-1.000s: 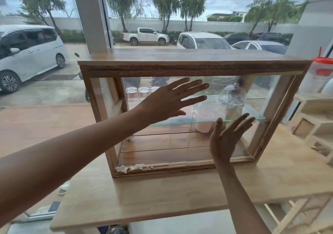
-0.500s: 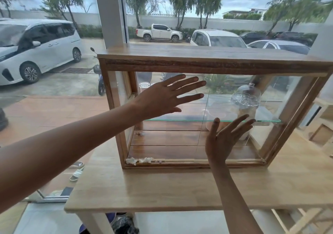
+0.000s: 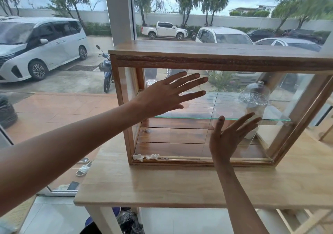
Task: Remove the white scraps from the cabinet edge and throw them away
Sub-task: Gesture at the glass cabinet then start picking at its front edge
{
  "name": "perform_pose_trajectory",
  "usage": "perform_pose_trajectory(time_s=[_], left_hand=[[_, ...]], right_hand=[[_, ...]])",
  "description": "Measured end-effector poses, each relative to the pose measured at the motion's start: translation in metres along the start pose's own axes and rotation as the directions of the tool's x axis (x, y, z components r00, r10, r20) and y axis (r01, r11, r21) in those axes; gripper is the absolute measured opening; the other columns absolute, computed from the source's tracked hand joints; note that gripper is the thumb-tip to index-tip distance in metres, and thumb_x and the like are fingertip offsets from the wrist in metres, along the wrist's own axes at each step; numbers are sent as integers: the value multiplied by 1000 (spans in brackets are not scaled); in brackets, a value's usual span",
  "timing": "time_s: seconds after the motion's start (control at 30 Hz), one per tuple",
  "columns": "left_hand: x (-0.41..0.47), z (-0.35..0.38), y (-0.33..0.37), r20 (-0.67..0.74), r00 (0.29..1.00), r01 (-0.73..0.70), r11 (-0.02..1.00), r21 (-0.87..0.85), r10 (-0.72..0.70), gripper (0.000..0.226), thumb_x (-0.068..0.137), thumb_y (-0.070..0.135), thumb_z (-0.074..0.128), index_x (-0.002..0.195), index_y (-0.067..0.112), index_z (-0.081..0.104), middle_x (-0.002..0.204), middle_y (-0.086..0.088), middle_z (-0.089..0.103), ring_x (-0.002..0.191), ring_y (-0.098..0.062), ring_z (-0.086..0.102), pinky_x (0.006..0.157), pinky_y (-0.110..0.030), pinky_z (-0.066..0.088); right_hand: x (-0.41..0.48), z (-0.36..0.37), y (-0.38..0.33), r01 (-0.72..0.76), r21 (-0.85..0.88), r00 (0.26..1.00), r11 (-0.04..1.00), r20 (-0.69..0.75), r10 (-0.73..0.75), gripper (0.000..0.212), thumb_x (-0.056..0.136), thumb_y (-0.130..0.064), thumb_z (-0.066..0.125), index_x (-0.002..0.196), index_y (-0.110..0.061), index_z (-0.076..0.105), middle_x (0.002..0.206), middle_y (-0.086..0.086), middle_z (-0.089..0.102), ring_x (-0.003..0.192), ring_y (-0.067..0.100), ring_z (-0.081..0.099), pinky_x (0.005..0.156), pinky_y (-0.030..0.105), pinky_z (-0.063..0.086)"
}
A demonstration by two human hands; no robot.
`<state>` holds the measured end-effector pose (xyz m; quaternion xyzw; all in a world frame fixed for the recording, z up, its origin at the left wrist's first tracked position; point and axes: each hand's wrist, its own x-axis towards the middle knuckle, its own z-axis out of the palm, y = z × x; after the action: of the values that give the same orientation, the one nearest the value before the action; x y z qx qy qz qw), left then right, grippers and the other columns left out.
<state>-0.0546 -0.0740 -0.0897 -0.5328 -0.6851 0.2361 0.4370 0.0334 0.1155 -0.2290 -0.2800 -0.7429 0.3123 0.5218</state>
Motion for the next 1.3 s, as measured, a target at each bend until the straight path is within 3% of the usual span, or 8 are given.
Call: perform_pose_trajectory(time_s=[0.23, 0.83, 0.93, 1.0, 1.1, 1.17, 1.23, 1.3], left_hand=[[-6, 0, -2, 16, 1000, 0, 1000, 10, 0, 81, 97, 41, 52, 159, 23, 4, 168, -11, 2, 154, -30, 5, 123, -43, 1], [-18, -4, -3, 70, 997, 17, 995, -94, -11, 81, 96, 32, 59, 159, 20, 9, 167, -14, 3, 154, -33, 5, 125, -49, 10], [-28, -6, 3, 70, 997, 42, 989, -145, -33, 73, 99, 20, 57, 158, 17, 14, 166, -18, 2, 154, -35, 4, 125, -50, 14], [-44, -7, 13, 48, 995, 96, 975, -199, -88, 65, 97, 17, 58, 155, 16, 28, 165, -21, 10, 153, -35, 12, 124, -49, 18], [-83, -4, 44, 45, 949, 304, 865, -399, -313, 52, 89, 16, 70, 139, 15, 55, 152, -21, 44, 134, -33, 50, 109, -44, 43], [-114, 2, 71, 141, 855, 488, 678, -550, -500, 38, 90, 17, 70, 127, 16, 63, 128, -11, 63, 105, -24, 67, 83, -41, 61], [-142, 9, 100, 336, 722, 664, 469, -582, -605, 28, 95, 23, 63, 122, 22, 62, 103, 0, 71, 81, -20, 71, 61, -39, 61], [-163, 22, 127, 510, 617, 776, 354, -522, -599, 25, 96, 31, 58, 121, 28, 56, 86, 4, 74, 72, -21, 72, 58, -40, 58]], right_hand=[[-4, 3, -3, -1, -10, 1000, 1000, -2, 1, 79, 99, -41, 41, 153, -2, -1, 158, 23, -12, 147, 37, -7, 118, 54, 11], [-12, 8, -7, 19, 8, 1000, 1000, 5, -19, 79, 99, -38, 44, 153, 0, 0, 158, 25, -10, 147, 39, -6, 120, 51, 9], [-13, -1, -3, 20, 2, 1000, 1000, 16, -20, 77, 97, -32, 50, 154, -3, 6, 159, 22, -3, 148, 35, 0, 119, 40, 8], [-16, -10, 3, 51, 15, 999, 999, 3, -51, 68, 96, -26, 52, 152, -6, 20, 158, 19, 11, 146, 32, 11, 118, 40, 15], [-38, -23, 10, 199, 83, 980, 977, 14, -200, 45, 91, -19, 53, 133, -3, 47, 137, 18, 43, 128, 31, 41, 109, 39, 34], [-63, -27, 11, 248, 172, 954, 953, 128, -271, 31, 90, -20, 54, 117, -6, 59, 115, 9, 56, 100, 21, 58, 91, 32, 48], [-90, -23, 13, 240, 209, 903, 948, 310, -297, 17, 91, -23, 58, 105, -16, 66, 96, -3, 63, 77, 6, 62, 72, 26, 54], [-112, -12, 19, 228, 160, 831, 960, 482, -277, 10, 87, -20, 69, 96, -25, 67, 86, -13, 64, 63, -4, 60, 62, 18, 53]])
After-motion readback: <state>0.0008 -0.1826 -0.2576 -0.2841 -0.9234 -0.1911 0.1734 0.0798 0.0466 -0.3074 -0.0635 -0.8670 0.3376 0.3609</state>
